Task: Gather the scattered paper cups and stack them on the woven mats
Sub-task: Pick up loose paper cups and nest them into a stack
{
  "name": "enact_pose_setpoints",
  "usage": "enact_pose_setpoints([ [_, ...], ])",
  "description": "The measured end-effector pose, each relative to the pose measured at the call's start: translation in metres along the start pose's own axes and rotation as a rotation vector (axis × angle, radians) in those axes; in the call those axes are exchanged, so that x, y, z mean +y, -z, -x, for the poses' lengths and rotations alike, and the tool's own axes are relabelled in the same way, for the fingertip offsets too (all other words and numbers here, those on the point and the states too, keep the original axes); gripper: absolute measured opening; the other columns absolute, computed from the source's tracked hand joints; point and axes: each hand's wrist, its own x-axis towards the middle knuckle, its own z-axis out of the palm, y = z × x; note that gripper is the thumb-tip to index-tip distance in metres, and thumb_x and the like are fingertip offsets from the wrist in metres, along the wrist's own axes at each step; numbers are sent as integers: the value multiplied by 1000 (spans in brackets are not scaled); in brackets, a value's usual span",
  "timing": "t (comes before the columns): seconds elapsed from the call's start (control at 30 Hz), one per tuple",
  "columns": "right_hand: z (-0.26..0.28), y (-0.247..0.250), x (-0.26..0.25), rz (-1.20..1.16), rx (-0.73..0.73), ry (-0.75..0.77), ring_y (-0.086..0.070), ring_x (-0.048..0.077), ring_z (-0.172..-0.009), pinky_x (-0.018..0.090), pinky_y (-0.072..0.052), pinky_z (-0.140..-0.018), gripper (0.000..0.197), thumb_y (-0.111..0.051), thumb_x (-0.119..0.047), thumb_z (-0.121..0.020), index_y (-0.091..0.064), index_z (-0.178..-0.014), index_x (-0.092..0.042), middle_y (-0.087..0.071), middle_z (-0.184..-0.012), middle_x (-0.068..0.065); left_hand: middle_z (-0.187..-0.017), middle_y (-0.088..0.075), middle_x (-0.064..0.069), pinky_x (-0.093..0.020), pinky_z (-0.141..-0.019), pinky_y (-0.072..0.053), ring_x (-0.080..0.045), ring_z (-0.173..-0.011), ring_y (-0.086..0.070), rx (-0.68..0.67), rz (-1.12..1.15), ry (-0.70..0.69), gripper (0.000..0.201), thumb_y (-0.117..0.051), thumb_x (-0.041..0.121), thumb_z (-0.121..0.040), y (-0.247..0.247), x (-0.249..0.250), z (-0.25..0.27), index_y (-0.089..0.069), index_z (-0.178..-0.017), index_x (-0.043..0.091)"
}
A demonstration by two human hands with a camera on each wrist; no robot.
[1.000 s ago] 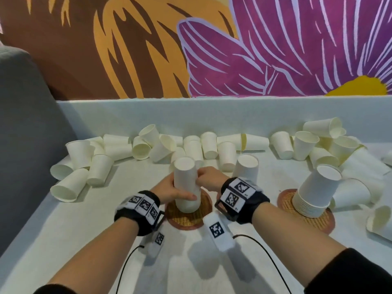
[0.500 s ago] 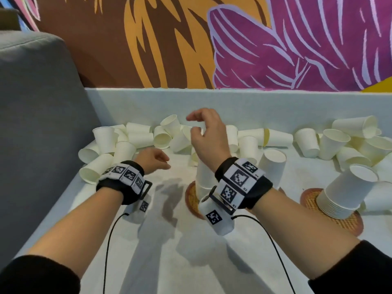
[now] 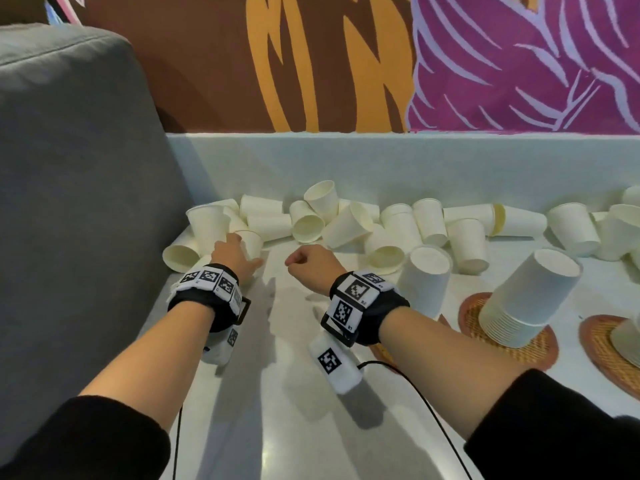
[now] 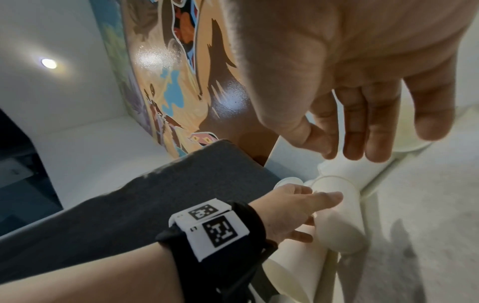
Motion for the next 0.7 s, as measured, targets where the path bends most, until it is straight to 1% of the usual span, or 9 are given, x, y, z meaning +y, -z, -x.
enact_pose_setpoints([
  [0.07,-11,-9,0,-1,-37,-56,-58,25,-111,33,-45,-96,27,-52,-15,-89,-65,-111,-6,-64,-119,10,-132,-48,-21,-40,-94,-40,-39,-119,-50,-28,13,14,77,-66,35,-82,-8,-2,-6,-26,-140,3],
  [0.13,-19,-16,-2,24,-83,-104,-55,26,-116,34,-44,-97,35,-52,-22,-91,-58,-122,-7,-59,-128,11,-132,-49,-21,-38,-91,-39,-38,-118,-51,-24,137,10,73,-66,30,-82,-17,-3,-9,-29,-138,1],
  [0.23,-27,-22,-2,94,-119,-189,-46,28,-128,34,-37,-100,60,-46,-39,-95,-36,-140,-2,-44,-143,14,-123,-53,-19,-32,-79,-38,-32,-103,-53,-15,425,5,59,-63,23,-86,-21,-3,-9,-37,-133,-2],
  [0.3,-33,-26,-2,21,-110,-272,-49,30,-123,33,-40,-90,72,-42,-51,-93,-30,-142,1,-45,-139,16,-110,-53,-14,-30,-71,-43,-26,-92,-52,-58,603,31,55,-59,23,-89,-16,1,-5,-37,-133,-2],
  [0.37,-40,-32,-3,-214,-85,-336,-57,28,-101,29,-44,-72,71,-44,-56,-90,-43,-134,0,-56,-116,13,-109,-54,-12,-32,-69,-50,-25,-93,-57,-189,714,25,58,-58,28,-90,-11,3,0,-33,-137,2],
  [0.43,-47,-37,-4,-499,-22,-387,-61,27,-90,29,-47,-68,62,-54,-55,-84,-57,-120,-5,-61,-105,9,-116,-55,-12,-34,-77,-53,-25,-99,-59,-335,688,-78,57,-59,29,-90,-5,7,8,-35,-137,7],
  [0.5,-52,-39,-4,-654,65,-422,-64,28,-86,34,-50,-69,46,-65,-45,-79,-60,-108,-9,-63,-102,12,-119,-53,-7,-28,-78,-50,-19,-101,-56,-394,542,-220,53,-63,28,-88,4,8,13,-41,-134,13],
  [0.6,-54,-39,-2,-580,58,-374,-64,25,-85,40,-54,-74,37,-67,-35,-78,-59,-112,-21,-59,-108,13,-123,-58,-1,-23,-83,-40,-12,-99,-52,-288,246,-333,50,-71,34,-81,28,-2,9,-54,-125,18],
  [0.7,-53,-32,2,-525,106,-347,-59,18,-76,43,-54,-78,56,-71,-29,-77,-44,-123,-12,-56,-108,8,-129,-54,-4,-27,-88,-42,-20,-108,-53,-202,69,-221,60,-81,27,-71,48,-27,0,-56,-124,19],
])
